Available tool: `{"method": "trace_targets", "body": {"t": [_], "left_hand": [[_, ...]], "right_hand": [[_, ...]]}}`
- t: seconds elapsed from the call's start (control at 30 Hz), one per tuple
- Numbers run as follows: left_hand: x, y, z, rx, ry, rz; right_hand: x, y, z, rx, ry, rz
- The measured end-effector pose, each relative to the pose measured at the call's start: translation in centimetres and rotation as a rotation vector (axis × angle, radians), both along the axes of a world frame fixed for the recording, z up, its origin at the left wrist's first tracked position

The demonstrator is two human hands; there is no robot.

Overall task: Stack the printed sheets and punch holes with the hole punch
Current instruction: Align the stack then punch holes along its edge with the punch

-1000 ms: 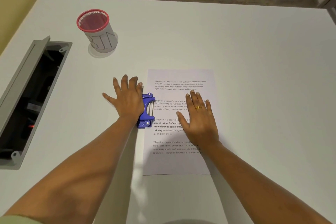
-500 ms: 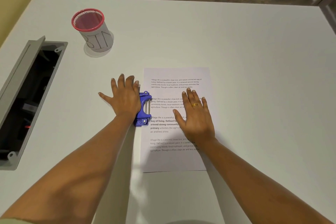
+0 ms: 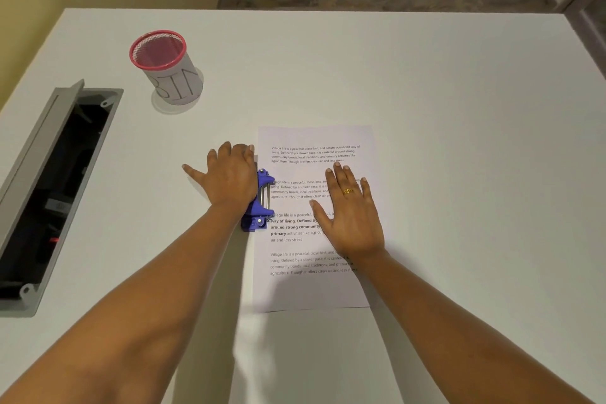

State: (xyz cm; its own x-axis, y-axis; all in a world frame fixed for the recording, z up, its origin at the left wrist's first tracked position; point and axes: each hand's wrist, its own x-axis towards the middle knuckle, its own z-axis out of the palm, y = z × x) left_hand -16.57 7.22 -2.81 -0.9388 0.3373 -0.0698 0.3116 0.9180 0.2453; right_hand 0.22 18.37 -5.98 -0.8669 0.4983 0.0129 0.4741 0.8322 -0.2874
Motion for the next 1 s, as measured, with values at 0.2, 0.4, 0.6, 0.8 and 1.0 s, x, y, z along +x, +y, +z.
{"method": "trace_targets", "body": {"t": [0.2,0.4,0.6,0.8,1.0], "left_hand": [[0.3,0.1,0.5,0.050,-0.060,0.013],[0.2,-0.4,0.8,0.230,-0.143,0.075],[1.5,-1.1,0.8,0.373,-0.128,0.118],[3.5,-2.3,0.0,0.382,-0.041,0.140],[4.3,-2.8,-0.2,0.423,-0.068,0.158]], "right_hand": [[0.0,0.1,0.0,-0.007,-0.004,0.008],[0.0,0.1,-0.1,-0.013,-0.014,0.009],[0.0,0.2,-0.2,-0.026,-0.003,0.003],[0.0,0.2,-0.2,-0.025,0.000,0.006],[0.1,0.1,-0.2,-0.020,0.008,0.006]]}}
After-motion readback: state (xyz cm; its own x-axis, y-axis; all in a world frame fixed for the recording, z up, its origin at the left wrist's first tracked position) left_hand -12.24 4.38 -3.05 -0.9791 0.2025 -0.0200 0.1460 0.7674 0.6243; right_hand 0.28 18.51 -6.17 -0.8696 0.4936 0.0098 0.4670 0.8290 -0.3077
